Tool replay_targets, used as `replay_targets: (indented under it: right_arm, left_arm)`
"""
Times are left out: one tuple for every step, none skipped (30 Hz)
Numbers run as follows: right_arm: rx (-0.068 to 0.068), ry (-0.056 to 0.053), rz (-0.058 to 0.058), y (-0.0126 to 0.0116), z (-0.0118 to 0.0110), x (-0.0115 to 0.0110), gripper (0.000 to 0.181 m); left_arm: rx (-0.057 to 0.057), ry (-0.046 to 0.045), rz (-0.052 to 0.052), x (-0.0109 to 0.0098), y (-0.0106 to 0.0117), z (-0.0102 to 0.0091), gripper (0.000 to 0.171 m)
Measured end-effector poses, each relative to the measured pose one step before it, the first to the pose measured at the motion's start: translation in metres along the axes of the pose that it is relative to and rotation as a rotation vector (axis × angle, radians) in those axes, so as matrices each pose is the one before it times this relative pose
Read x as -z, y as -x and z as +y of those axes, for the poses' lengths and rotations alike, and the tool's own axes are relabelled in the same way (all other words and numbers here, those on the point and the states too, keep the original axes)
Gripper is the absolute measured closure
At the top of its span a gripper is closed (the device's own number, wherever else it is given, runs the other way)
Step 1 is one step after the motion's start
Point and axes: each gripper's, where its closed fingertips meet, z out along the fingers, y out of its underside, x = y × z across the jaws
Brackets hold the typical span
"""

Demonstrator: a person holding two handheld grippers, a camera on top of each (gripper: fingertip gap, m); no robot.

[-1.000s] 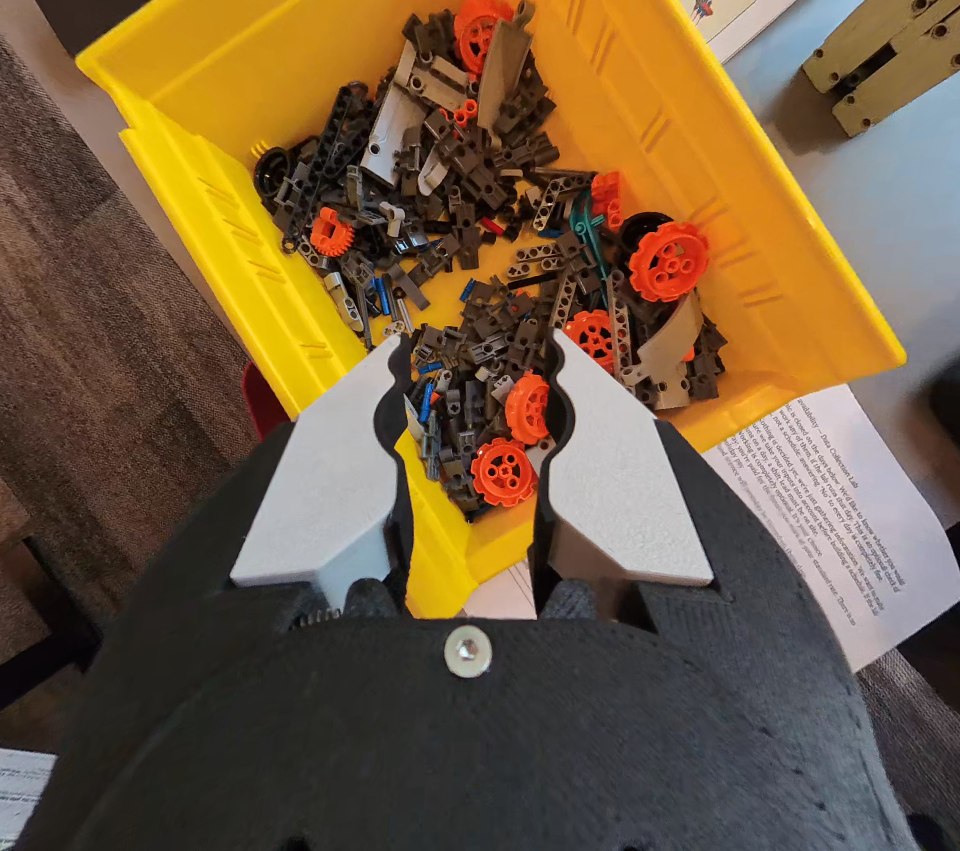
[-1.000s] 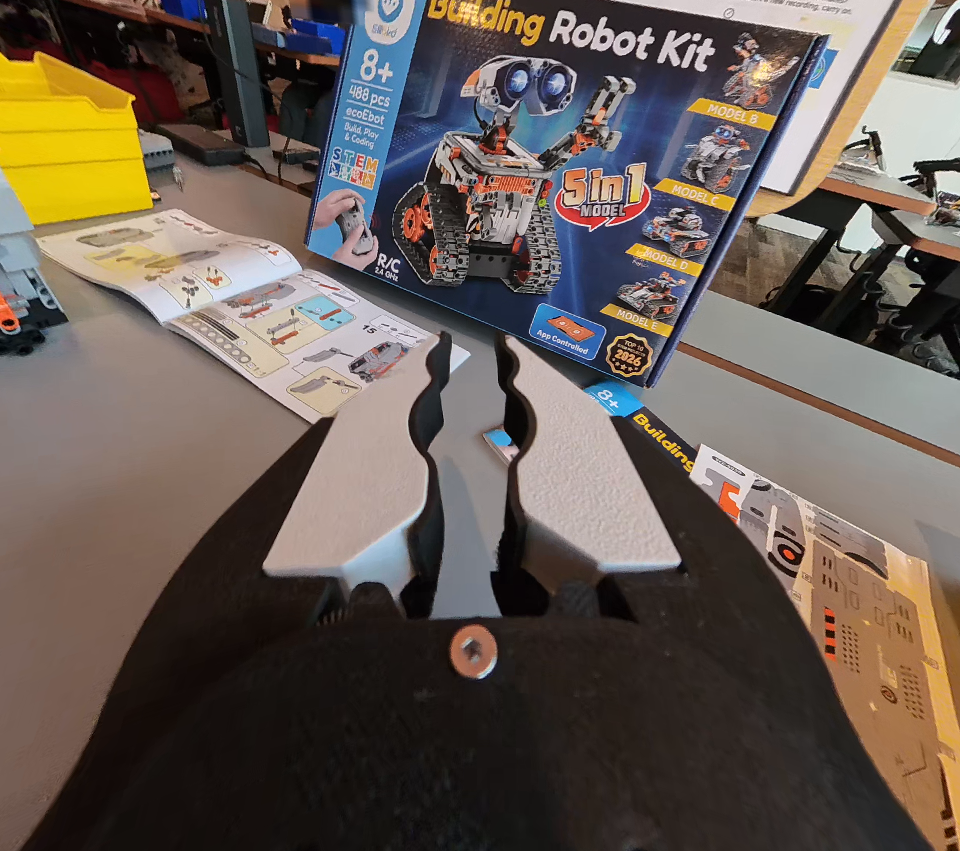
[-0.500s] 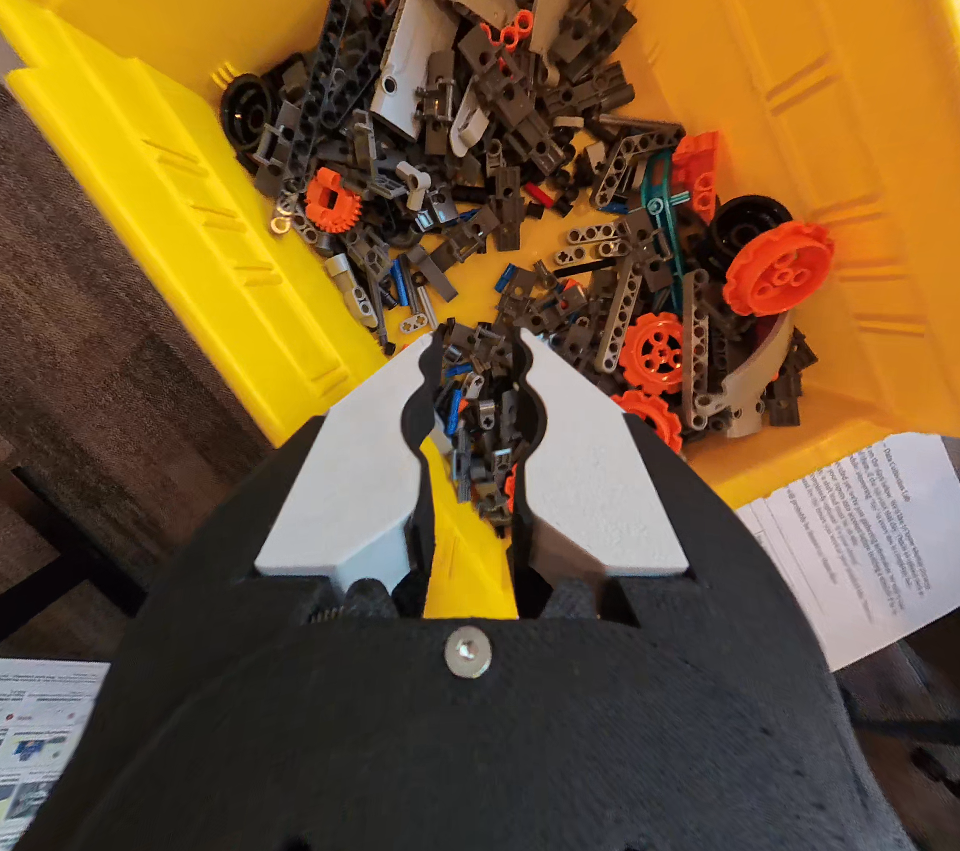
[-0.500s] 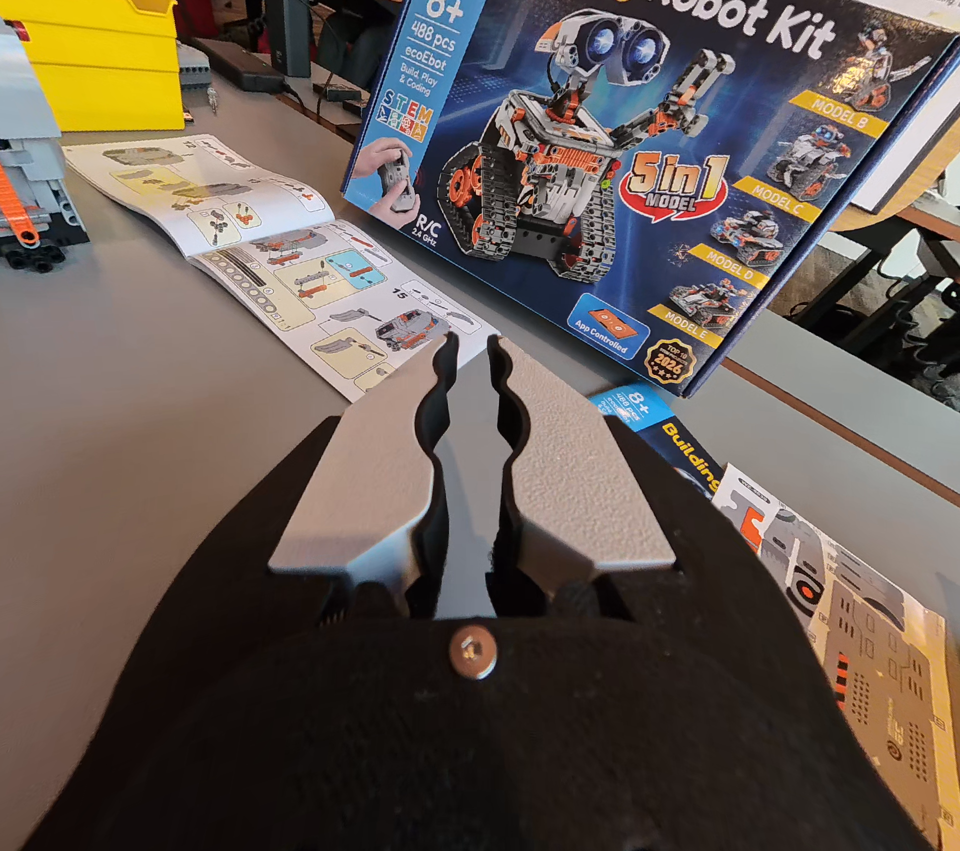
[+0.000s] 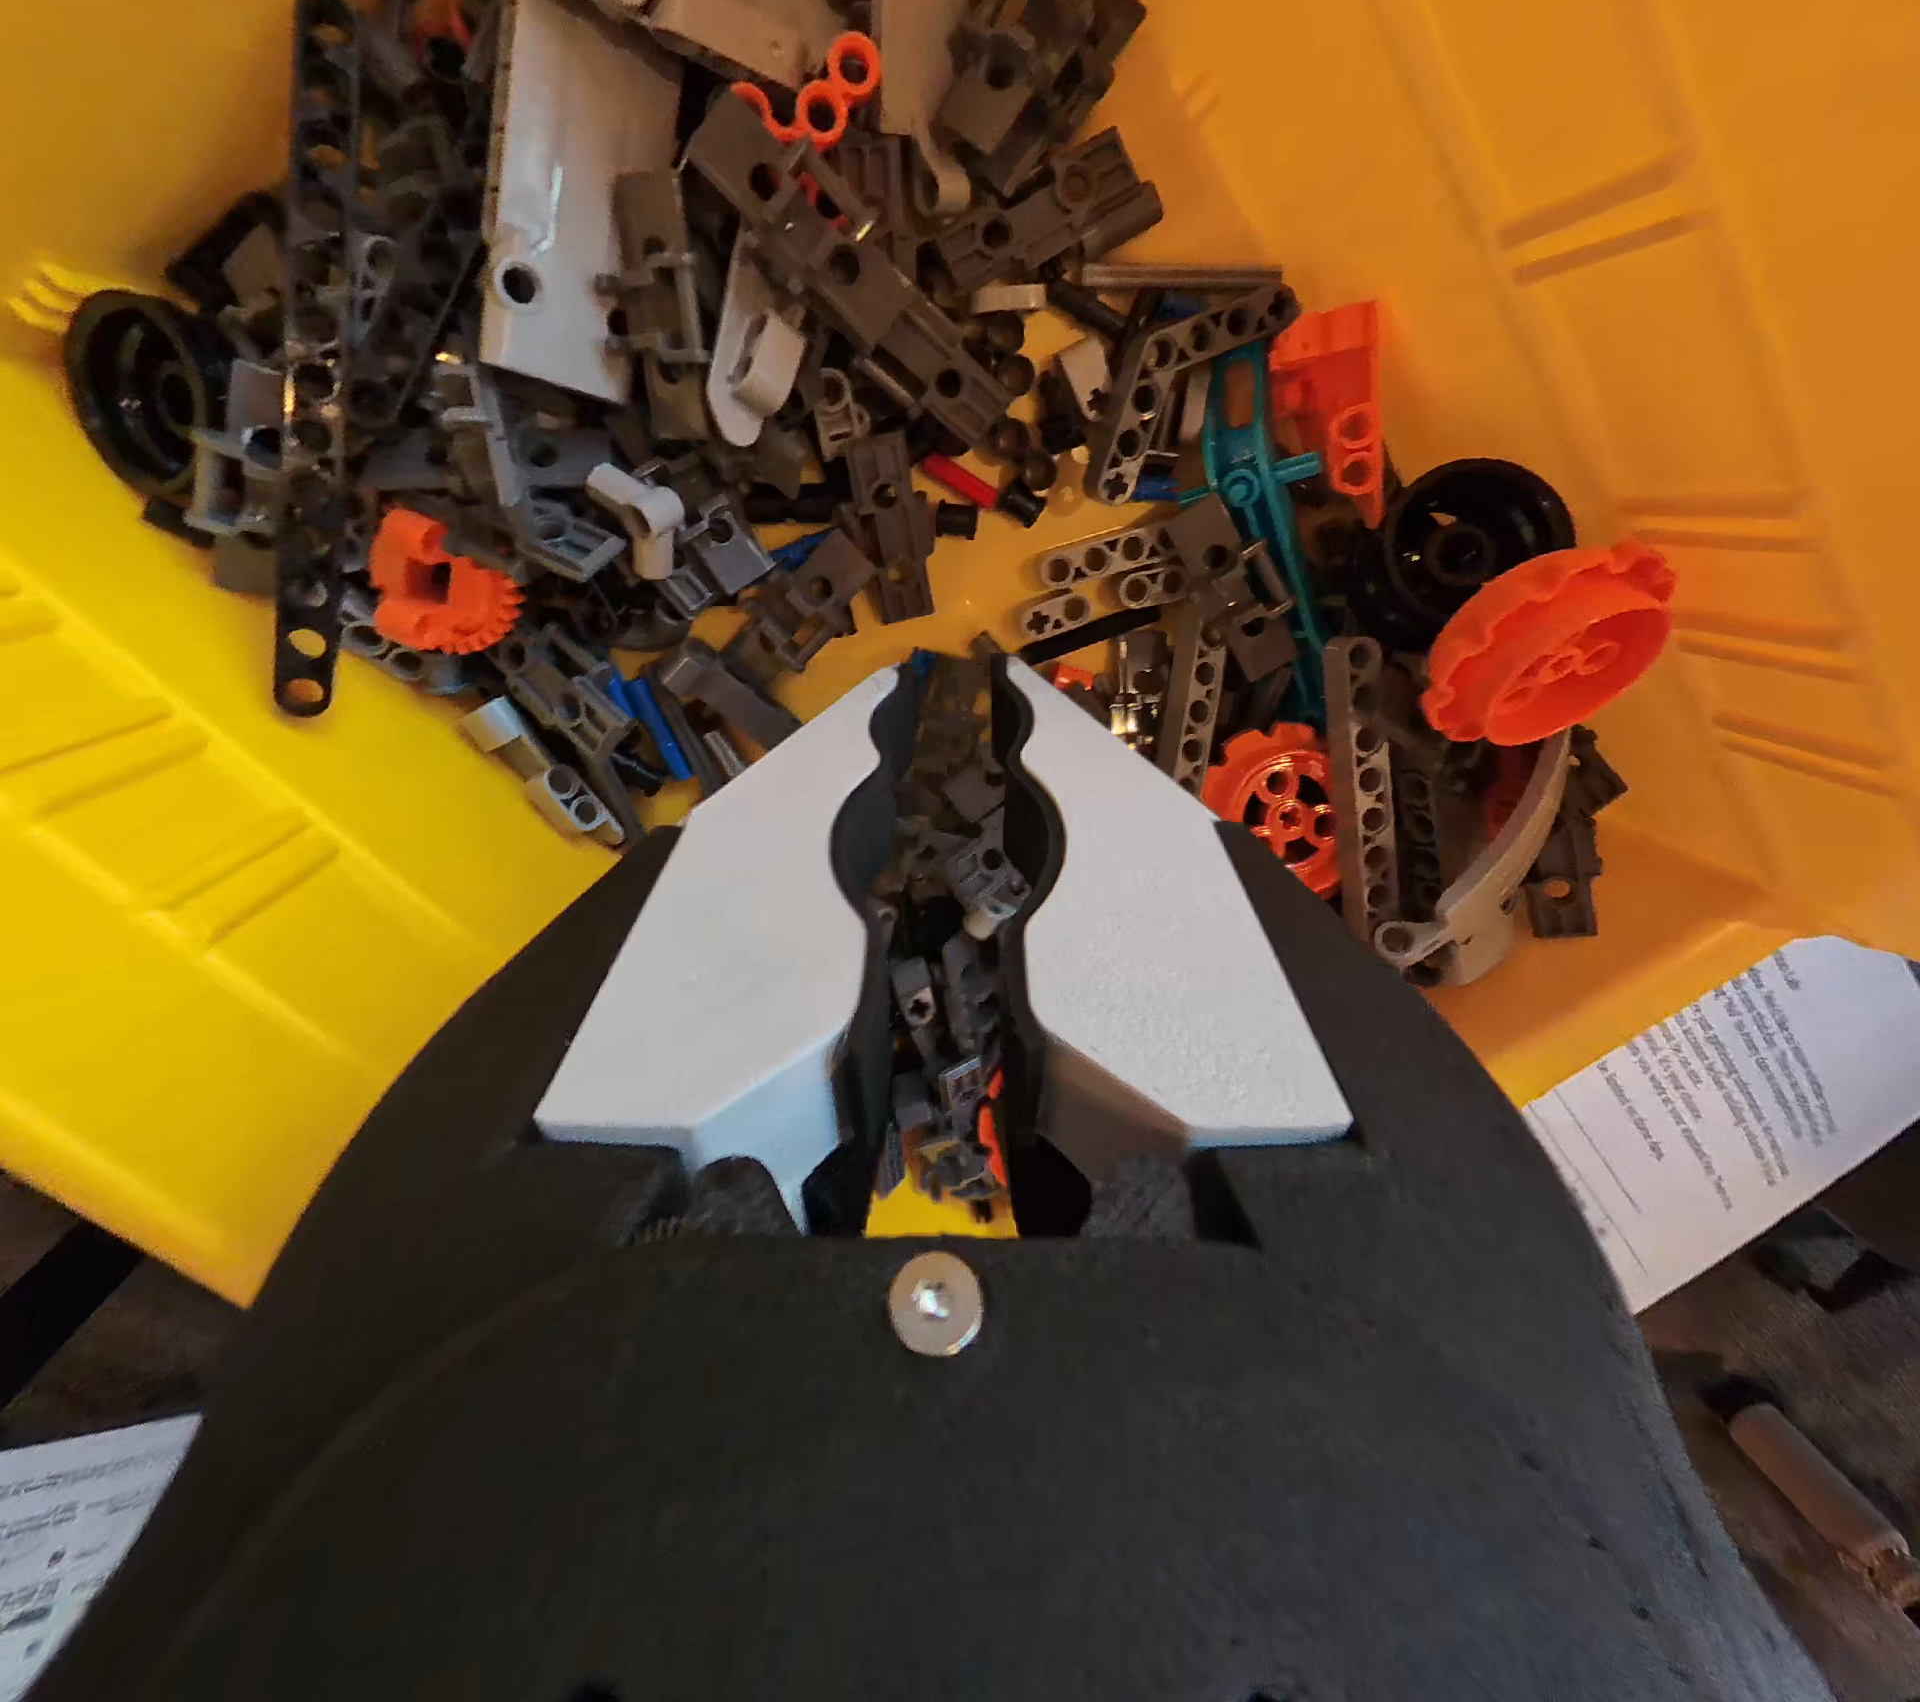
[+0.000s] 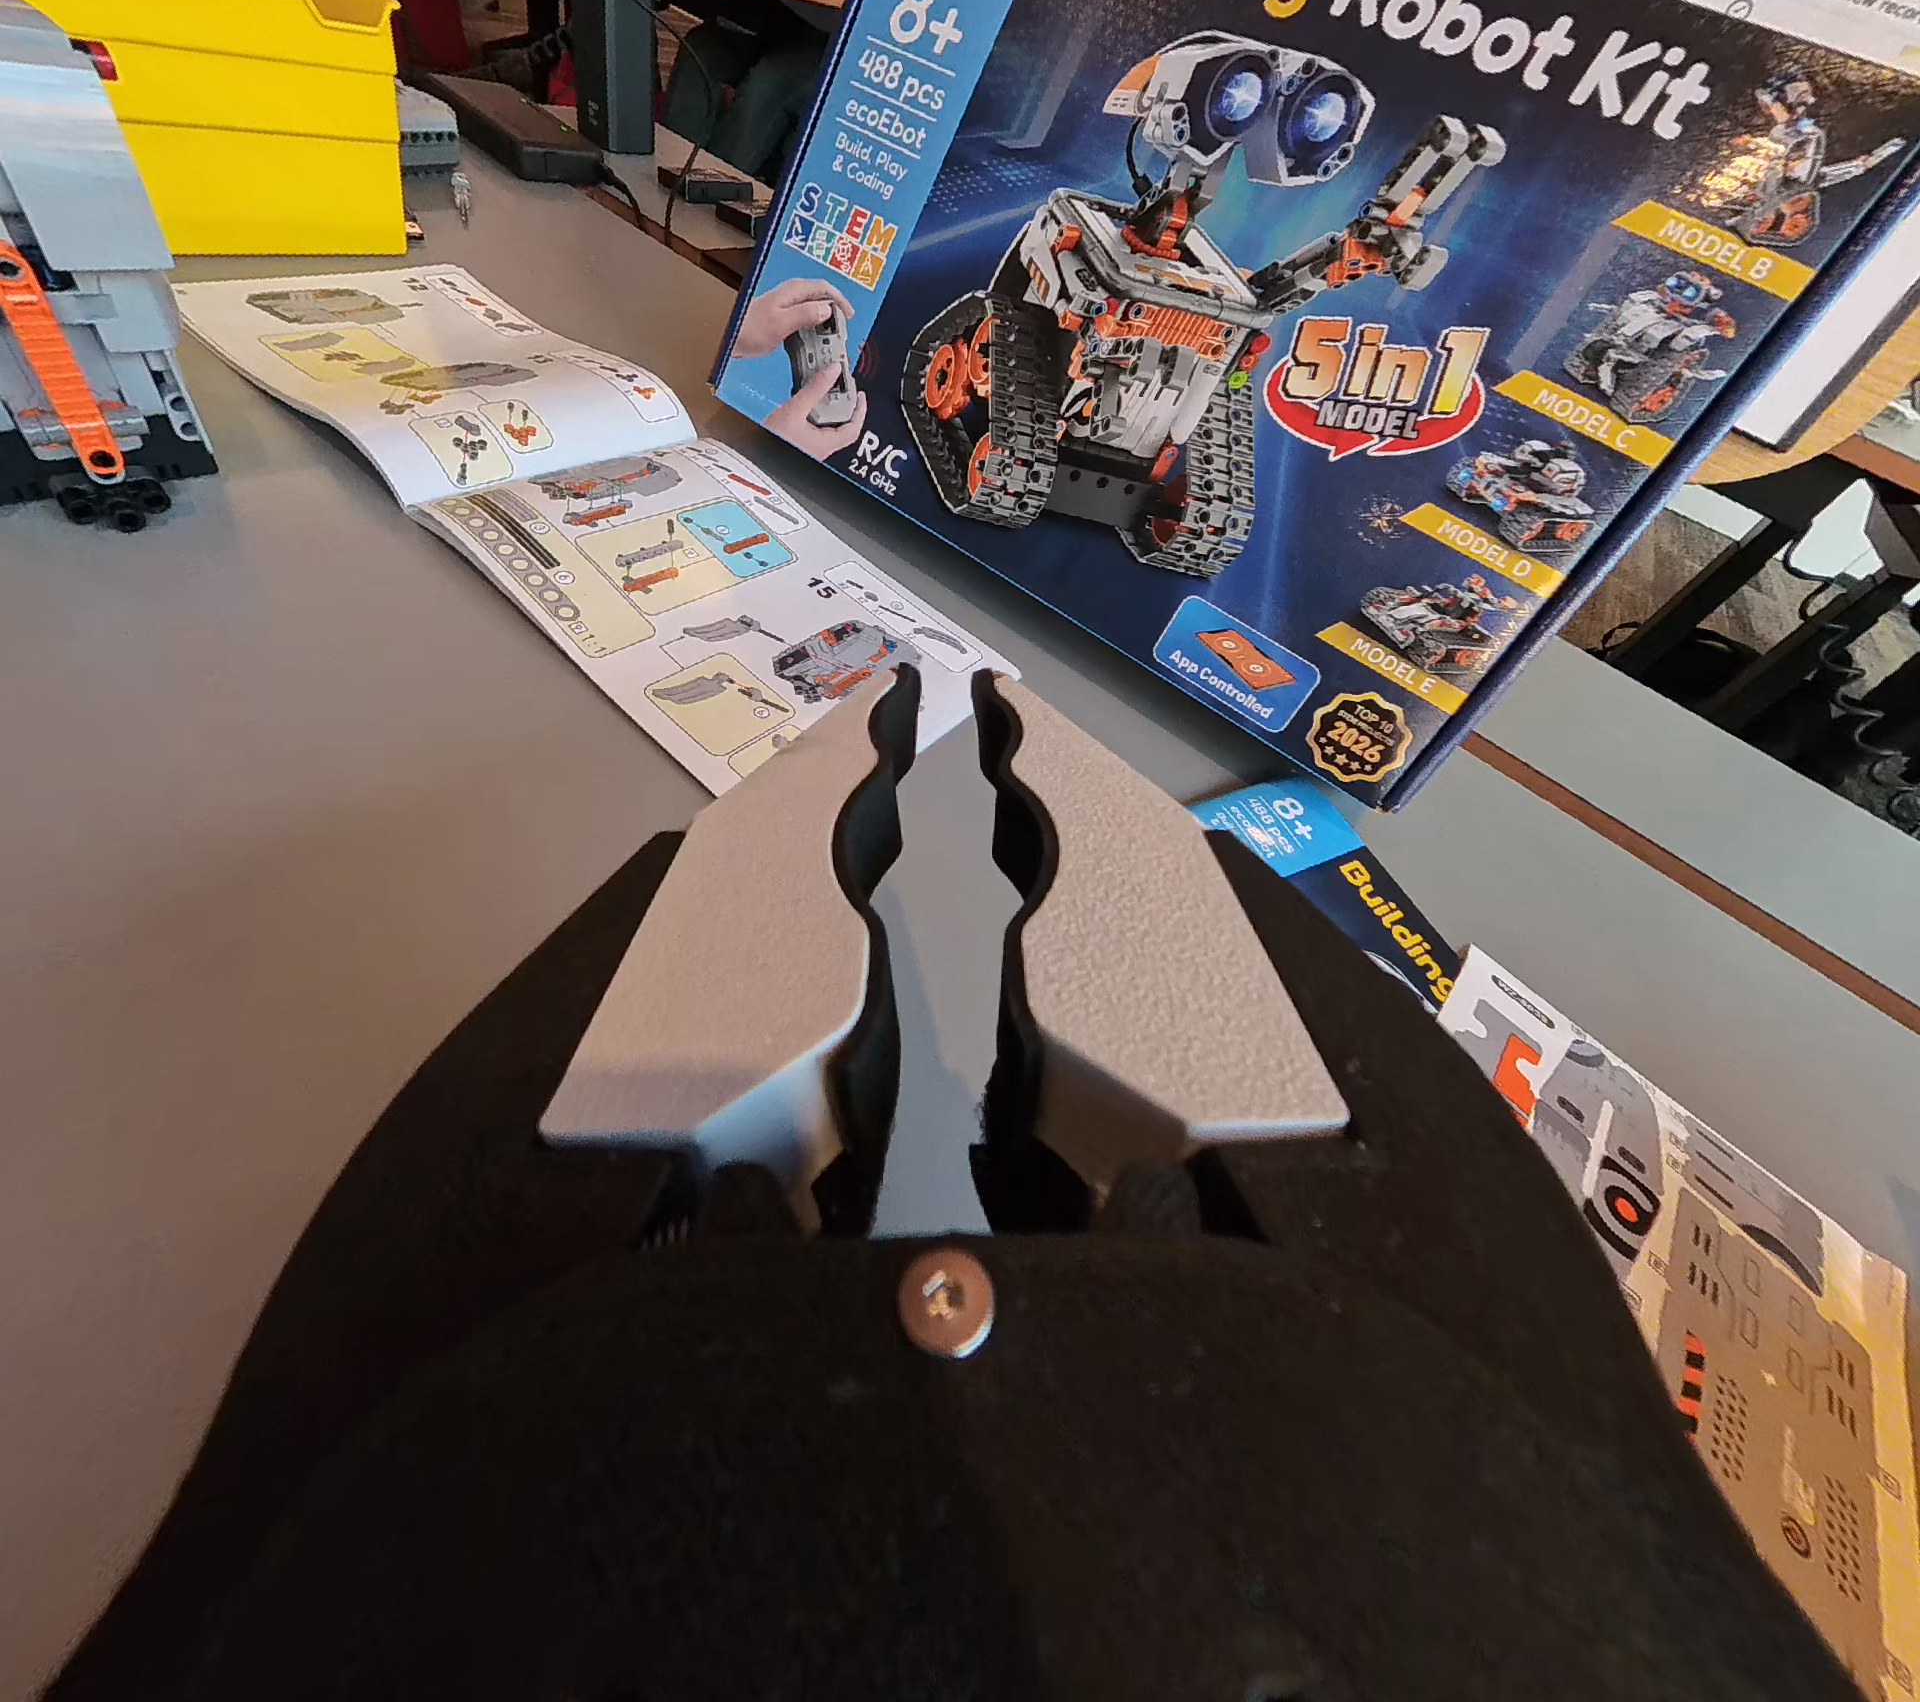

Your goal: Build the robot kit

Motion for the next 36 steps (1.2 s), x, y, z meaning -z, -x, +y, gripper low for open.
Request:
replay_targets:
  right_arm:
    - [0.0005,0.0021,-0.0051,0.00089,0.00047,-0.00068,0.173]
    - [0.0000,0.0023,-0.0043,0.00083,0.00046,-0.00080,0.173]
    - [-0.0003,0.0029,-0.0044,0.00092,0.00056,-0.00067,0.173]
    - [0.0006,0.0023,-0.0043,0.00105,0.00022,-0.00060,0.173]
    - [0.0028,0.0014,-0.0030,0.00087,0.00011,-0.00041,0.173]
    - [0.0045,0.0013,-0.0014,0.00074,-0.00003,-0.00020,0.173]
    - [0.0055,0.0014,0.0004,0.00030,-0.00007,-0.00012,0.173]
    - [0.0053,0.0022,0.0013,0.00022,0.00013,-0.00008,0.173]
    - [0.0042,0.0023,0.0002,0.00026,0.00024,0.00015,0.173]
    - [0.0034,0.0009,0.0001,0.00025,0.00004,0.00035,0.173]
    - [0.0027,0.0000,0.0011,0.00001,-0.00002,0.00038,0.173]
    - [0.0017,-0.0003,0.0010,-0.00013,0.00001,0.00037,0.173]
    - [0.0007,-0.0001,0.0006,-0.00013,-0.00006,0.00023,0.173]
    - [0.0000,-0.0003,0.0004,-0.00027,-0.00015,0.00012,0.173]
    - [-0.0007,-0.0011,-0.0002,-0.00017,-0.00023,0.00019,0.173]
    - [-0.0014,-0.0018,-0.0013,0.00006,-0.00036,0.00002,0.173]
    - [-0.0007,-0.0019,-0.0019,0.00026,-0.00045,-0.00009,0.173]
    - [0.0015,-0.0031,-0.0007,0.00027,-0.00077,0.00009,0.173]
    - [0.0026,-0.0031,-0.0008,0.00048,-0.00084,0.00016,0.173]
    - [0.0027,-0.0020,-0.0013,0.00065,-0.00064,0.00017,0.174]
    - [0.0023,-0.0001,-0.0016,0.00062,-0.00020,0.00000,0.174]
    - [0.0024,0.0019,-0.0023,0.00074,0.00024,-0.00011,0.174]
    - [0.0033,0.0024,-0.0015,0.00065,0.00045,-0.00026,0.174]
    - [0.0039,0.0018,-0.0015,0.00061,0.00036,-0.00030,0.174]
    - [0.0029,0.0027,-0.0020,0.00058,0.00029,-0.00037,0.174]
    - [0.0020,0.0003,-0.0010,0.00038,0.00013,-0.00046,0.174]
    - [0.0007,0.0002,-0.0015,0.00042,0.00046,-0.00052,0.174]
    - [-0.0004,0.0044,-0.0022,0.00041,0.00099,-0.00070,0.174]
    - [0.0004,0.0052,-0.0013,0.00016,0.00110,-0.00073,0.174]
    - [0.0012,0.0022,0.0002,0.00006,0.00064,-0.00044,0.174]
    - [0.0001,0.0008,0.0004,-0.00002,0.00043,-0.00034,0.174]
    - [-0.0005,0.0008,-0.0005,0.00005,0.00029,-0.00016,0.174]
    - [0.0002,0.0012,0.0006,-0.00011,0.00044,-0.00015,0.174]
    - [0.0007,0.0014,0.0013,-0.00022,0.00056,-0.00016,0.174]
    - [0.0001,0.0015,0.0006,-0.00021,0.00043,-0.00006,0.175]
    - [-0.0005,0.0009,-0.0005,-0.00010,0.00020,0.00008,0.175]
  left_arm:
    - [-0.0067,0.00163,0.0160,-0.00063,-0.00322,-0.00014,0.161]
    - [-0.0087,0.00689,0.0239,-0.00054,-0.00450,0.00084,0.163]
    - [-0.0067,0.00653,0.0238,-0.00046,-0.00449,0.00089,0.166]
    - [-0.0079,0.00197,0.0183,-0.00042,-0.00363,0.00021,0.166]
    - [-0.0151,-0.00130,0.0170,-0.00070,-0.00374,-0.00015,0.166]
    - [-0.0210,-0.00245,0.0108,-0.00082,-0.00288,-0.00043,0.166]
    - [-0.0217,-0.00379,0.0039,-0.00107,-0.00173,-0.00085,0.165]
    - [-0.0199,-0.00260,0.0062,-0.00107,-0.00201,-0.00069,0.165]
    - [-0.0176,-0.00015,0.0082,-0.00103,-0.00213,-0.00066,0.164]
    - [-0.0150,0.00185,0.0022,-0.00075,-0.00104,-0.00051,0.164]
    - [-0.0117,0.00360,0.0010,-0.00055,-0.00056,-0.00039,0.163]
    - [-0.0081,0.00259,0.0057,-0.00046,-0.00130,-0.00046,0.161]
    - [-0.0058,-0.00013,0.0073,-0.00030,-0.00138,-0.00092,0.161]
    - [-0.0061,0.00007,0.0033,-0.00033,-0.00076,-0.00066,0.161]
    - [-0.0069,0.00407,0.0007,-0.00046,-0.00039,-0.00003,0.161]
    - [-0.0062,0.00864,-0.0019,-0.00074,-0.00009,0.00072,0.160]
    - [-0.0058,0.01000,-0.0058,-0.00089,0.00052,0.00105,0.158]
    - [-0.0058,0.00897,-0.0038,-0.00105,0.00017,0.00096,0.157]
    - [-0.0037,0.00836,0.0002,-0.00112,-0.00026,0.00096,0.157]
    - [-0.0015,0.00735,0.0018,-0.00109,-0.00057,0.00073,0.157]
    - [-0.0027,0.00476,-0.0004,-0.00102,-0.00036,0.00025,0.156]
    - [-0.0065,0.00136,-0.0048,-0.00069,0.00015,-0.00023,0.156]
    - [-0.0081,-0.00015,-0.0092,-0.00054,0.00093,-0.00032,0.155]
    - [-0.0065,0.00138,-0.0071,-0.00049,0.00076,-0.00010,0.153]
    - [-0.0041,0.00405,-0.0024,-0.00068,0.00018,0.00027,0.153]
    - [-0.0033,0.00236,-0.0005,-0.00033,0.00001,0.00016,0.153]
    - [-0.0027,-0.00085,-0.0012,-0.00011,0.00027,-0.00029,0.153]
    - [-0.0014,0.00002,-0.0011,-0.00009,0.00045,-0.00006,0.153]
    - [-0.0014,0.00042,-0.0003,-0.00006,0.00025,0.00004,0.154]
    - [-0.0020,0.00004,-0.0020,-0.00009,0.00043,0.00003,0.154]
    - [-0.0017,-0.00071,-0.0032,0.00000,0.00065,0.00007,0.156]
    - [-0.0010,-0.00070,-0.0034,-0.00007,0.00077,0.00014,0.157]
    - [-0.0006,-0.00100,-0.0038,0.00009,0.00100,0.00030,0.157]
    - [0.0007,-0.00124,-0.0042,0.00017,0.00113,0.00061,0.158]
    - [0.0037,0.00104,-0.0101,0.00021,0.00258,0.00126,0.159]
    - [0.0083,0.00674,-0.0247,0.00032,0.00528,0.00248,0.162]
